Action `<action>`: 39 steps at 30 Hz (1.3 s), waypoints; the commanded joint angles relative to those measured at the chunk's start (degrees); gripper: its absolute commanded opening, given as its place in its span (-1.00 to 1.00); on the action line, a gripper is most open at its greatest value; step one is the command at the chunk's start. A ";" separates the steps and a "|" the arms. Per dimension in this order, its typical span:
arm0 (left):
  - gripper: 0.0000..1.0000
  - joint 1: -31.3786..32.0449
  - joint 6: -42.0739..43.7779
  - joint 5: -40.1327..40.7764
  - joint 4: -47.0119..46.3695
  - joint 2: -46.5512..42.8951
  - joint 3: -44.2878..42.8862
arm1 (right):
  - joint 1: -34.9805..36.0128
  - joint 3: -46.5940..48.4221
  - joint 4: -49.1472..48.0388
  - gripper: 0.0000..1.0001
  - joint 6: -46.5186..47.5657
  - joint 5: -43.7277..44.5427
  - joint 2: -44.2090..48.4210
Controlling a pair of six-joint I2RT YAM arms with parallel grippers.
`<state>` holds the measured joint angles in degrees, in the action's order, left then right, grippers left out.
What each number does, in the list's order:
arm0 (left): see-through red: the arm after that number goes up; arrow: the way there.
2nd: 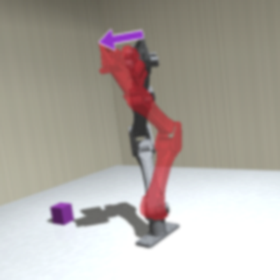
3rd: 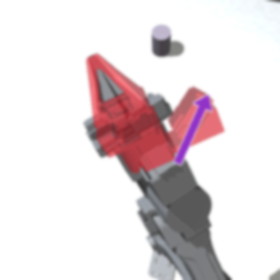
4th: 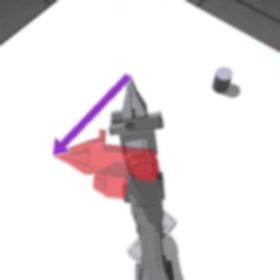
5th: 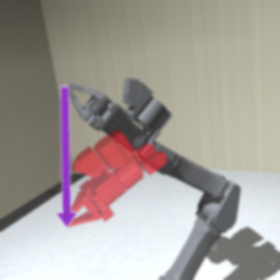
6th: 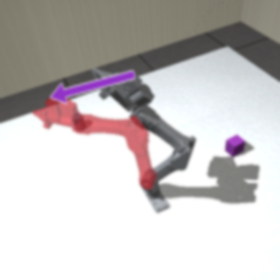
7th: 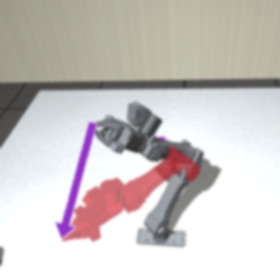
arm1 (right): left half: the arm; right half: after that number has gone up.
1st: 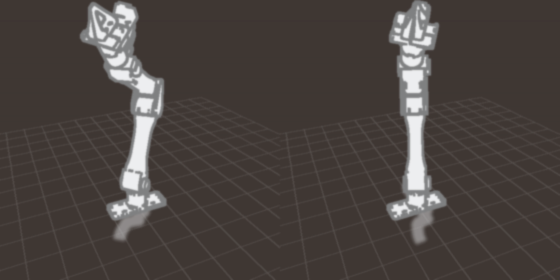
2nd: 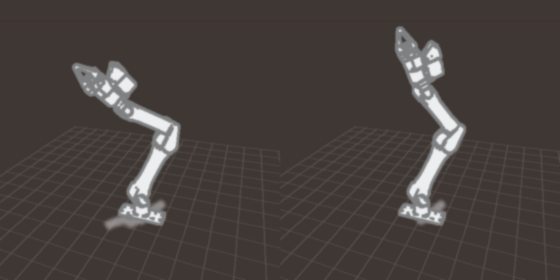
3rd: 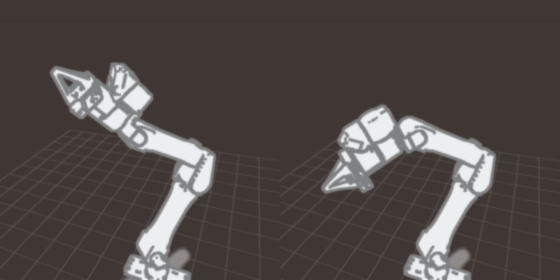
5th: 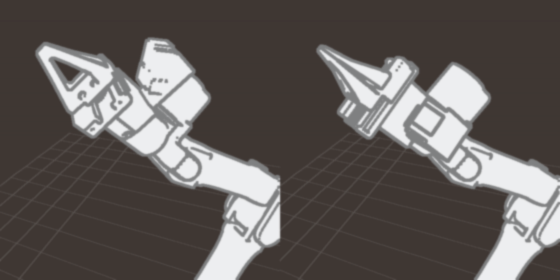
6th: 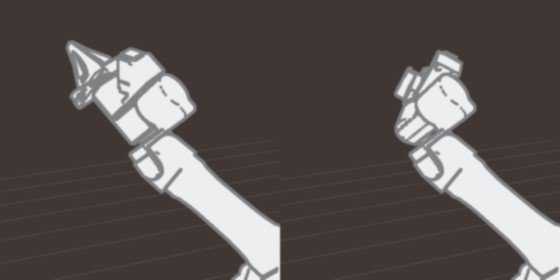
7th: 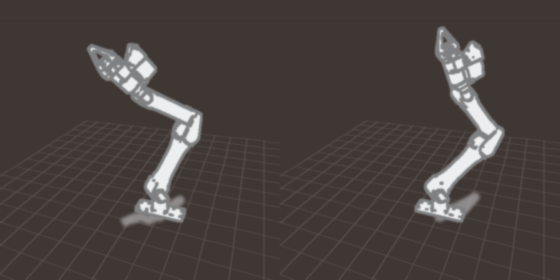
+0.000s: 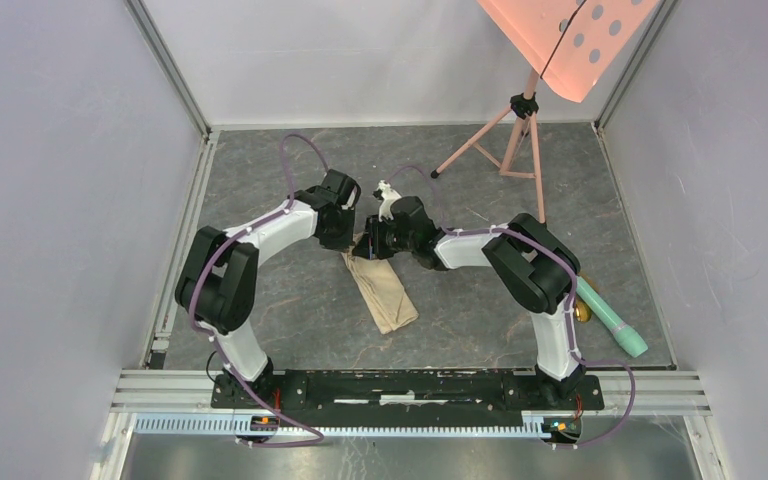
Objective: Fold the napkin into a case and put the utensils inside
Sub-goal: Insert the folded napkin into the top corner of the smaller rectangle at the center of the board.
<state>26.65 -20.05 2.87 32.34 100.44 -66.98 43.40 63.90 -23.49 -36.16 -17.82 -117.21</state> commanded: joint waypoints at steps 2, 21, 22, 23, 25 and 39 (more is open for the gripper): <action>-0.95 -0.33 2.03 -1.03 -2.56 -2.84 0.96 | -1.34 0.94 -2.10 -0.34 1.61 -1.29 2.99; -0.95 -0.33 0.99 -4.21 -6.43 -5.96 2.43 | 2.68 8.21 -0.06 -0.85 -3.01 1.89 -9.26; -0.95 -0.36 0.55 -4.89 -6.81 -5.82 2.53 | 2.77 8.35 -0.28 -0.85 -3.05 2.34 -9.98; -0.95 -0.35 -0.02 -5.44 -6.94 -5.51 2.56 | 2.70 9.41 0.18 -0.82 -3.16 1.67 -10.77; -0.95 -0.45 -0.76 -5.50 -6.37 -5.21 2.38 | 2.36 10.37 0.56 -0.72 -2.68 -0.44 -10.43; -0.95 -1.59 0.19 -4.29 -4.25 -6.16 3.20 | -2.59 0.05 -1.69 -0.15 0.66 -8.68 2.88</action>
<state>25.30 -19.97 -0.38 29.91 95.29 -63.72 41.28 63.24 -24.08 -37.39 -23.11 -116.09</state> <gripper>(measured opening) 0.033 0.442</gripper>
